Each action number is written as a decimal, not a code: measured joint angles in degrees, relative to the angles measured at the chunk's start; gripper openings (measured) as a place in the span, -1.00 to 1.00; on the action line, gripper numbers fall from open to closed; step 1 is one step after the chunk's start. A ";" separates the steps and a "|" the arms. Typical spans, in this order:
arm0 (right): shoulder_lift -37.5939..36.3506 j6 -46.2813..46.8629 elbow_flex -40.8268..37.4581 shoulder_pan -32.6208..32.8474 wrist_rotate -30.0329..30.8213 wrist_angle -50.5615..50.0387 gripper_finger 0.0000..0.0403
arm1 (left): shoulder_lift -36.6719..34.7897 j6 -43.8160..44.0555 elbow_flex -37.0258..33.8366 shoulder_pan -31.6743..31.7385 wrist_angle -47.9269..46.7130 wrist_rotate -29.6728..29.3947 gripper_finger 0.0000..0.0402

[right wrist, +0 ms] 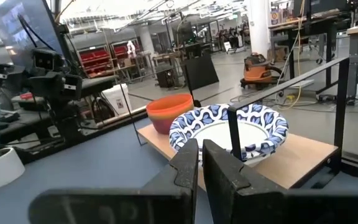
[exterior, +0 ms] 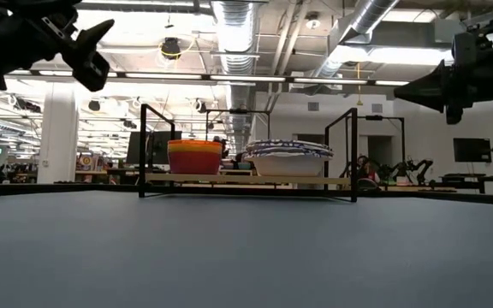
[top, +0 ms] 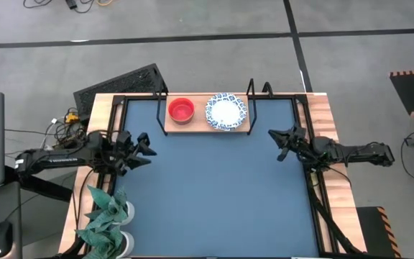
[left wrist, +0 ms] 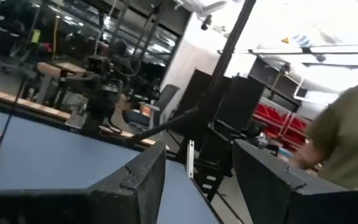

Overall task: Place and stack bowls onto a shelf
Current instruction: Return to Home Position

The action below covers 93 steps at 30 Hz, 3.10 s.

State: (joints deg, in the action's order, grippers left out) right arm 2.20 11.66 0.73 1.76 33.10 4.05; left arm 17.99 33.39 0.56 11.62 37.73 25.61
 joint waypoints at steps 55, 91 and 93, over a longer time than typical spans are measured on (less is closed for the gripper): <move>0.06 -0.07 -0.13 0.02 -0.25 -0.39 -0.74 | -17.61 4.37 0.27 -17.77 -35.13 -12.99 -0.13; 0.06 -0.09 -0.13 0.02 -0.24 -0.39 -0.74 | -17.61 4.37 0.35 -17.77 -35.28 -12.97 -0.13; 0.06 -0.07 -0.13 0.02 -0.25 -0.39 -0.74 | -17.61 4.37 0.35 -17.77 -35.28 -12.97 -0.13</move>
State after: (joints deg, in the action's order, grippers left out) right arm 2.26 11.60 0.60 1.78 32.85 3.66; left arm 0.38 37.76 0.91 -6.15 2.46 12.64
